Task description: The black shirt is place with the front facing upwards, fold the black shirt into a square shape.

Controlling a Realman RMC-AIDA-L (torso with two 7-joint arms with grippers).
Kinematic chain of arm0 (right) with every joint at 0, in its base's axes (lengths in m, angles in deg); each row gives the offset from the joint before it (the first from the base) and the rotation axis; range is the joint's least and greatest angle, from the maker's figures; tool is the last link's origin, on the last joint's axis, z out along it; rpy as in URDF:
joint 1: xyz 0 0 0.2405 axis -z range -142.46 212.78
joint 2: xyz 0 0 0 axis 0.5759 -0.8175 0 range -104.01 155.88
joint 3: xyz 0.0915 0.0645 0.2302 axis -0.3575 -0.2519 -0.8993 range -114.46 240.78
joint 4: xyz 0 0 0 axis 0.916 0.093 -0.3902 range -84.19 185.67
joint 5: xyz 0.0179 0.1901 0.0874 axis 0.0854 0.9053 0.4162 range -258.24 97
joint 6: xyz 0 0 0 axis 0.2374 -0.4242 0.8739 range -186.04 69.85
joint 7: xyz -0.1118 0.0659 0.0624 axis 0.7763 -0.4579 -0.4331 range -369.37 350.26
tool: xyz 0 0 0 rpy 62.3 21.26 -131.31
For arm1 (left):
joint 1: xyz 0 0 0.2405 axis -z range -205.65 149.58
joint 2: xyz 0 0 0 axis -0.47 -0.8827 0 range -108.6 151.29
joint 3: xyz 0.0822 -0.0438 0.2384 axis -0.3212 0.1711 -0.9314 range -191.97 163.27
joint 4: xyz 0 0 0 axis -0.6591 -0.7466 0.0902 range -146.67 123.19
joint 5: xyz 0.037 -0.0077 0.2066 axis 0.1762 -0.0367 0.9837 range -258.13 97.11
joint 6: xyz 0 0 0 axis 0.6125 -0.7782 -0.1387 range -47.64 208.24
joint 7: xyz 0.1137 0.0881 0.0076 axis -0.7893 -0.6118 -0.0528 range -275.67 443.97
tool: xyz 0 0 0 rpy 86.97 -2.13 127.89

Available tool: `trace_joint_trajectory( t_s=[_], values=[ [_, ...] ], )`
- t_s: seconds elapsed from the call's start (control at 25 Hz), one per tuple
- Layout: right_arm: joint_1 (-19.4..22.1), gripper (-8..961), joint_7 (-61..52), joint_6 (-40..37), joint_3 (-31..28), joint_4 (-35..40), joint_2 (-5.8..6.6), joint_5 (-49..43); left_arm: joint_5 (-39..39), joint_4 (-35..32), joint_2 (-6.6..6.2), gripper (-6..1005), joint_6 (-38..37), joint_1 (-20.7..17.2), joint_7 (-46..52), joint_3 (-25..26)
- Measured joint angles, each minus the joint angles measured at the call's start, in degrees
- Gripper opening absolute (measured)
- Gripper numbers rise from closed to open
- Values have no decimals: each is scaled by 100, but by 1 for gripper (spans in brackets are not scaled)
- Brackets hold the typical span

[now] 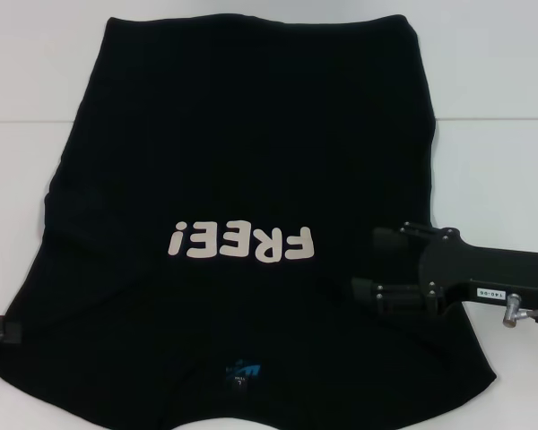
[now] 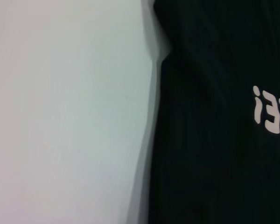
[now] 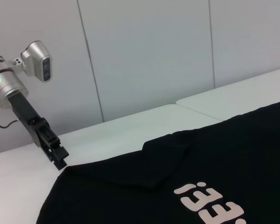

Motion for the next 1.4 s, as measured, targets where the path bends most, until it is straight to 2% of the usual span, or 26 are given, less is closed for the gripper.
trace_joint_trajectory(
  t_s=[0.56,1.4],
  values=[
    [-1,931,2,48,0,4,4,-1,6,134,-17,887,241,24,54,-18],
    [9,932,2,48,0,-3,1,-1,-23,371,53,888,113,242,65,-25]
  ],
)
